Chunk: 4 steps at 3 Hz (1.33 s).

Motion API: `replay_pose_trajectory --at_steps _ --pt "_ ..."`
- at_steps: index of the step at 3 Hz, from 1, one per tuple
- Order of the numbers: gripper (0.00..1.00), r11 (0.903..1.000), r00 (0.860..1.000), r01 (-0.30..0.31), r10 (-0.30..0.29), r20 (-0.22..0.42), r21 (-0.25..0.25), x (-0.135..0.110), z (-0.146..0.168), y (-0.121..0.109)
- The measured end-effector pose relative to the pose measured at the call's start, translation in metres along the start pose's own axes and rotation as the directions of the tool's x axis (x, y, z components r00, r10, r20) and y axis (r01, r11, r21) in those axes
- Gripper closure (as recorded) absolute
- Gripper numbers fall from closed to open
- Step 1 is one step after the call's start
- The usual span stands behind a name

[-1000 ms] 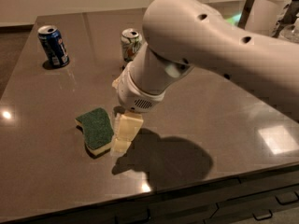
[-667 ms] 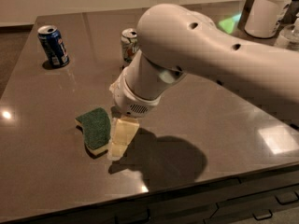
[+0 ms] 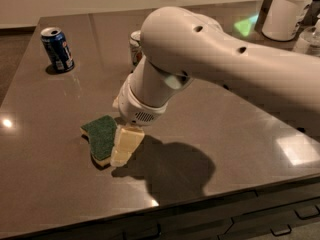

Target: Pick sponge

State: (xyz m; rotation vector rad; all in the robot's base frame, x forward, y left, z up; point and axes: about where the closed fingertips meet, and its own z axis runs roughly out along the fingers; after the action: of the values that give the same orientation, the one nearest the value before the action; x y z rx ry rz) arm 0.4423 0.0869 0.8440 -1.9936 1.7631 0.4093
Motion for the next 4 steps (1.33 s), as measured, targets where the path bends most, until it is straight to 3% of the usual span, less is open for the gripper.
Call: replay_pose_trajectory --at_steps 3,4 --pt "0.88 0.9999 1.000 -0.015 0.015 0.015 -0.005 -0.003 -0.015 -0.005" --pt "1.00 0.9992 0.999 -0.039 0.038 0.029 0.005 -0.002 -0.032 -0.015"
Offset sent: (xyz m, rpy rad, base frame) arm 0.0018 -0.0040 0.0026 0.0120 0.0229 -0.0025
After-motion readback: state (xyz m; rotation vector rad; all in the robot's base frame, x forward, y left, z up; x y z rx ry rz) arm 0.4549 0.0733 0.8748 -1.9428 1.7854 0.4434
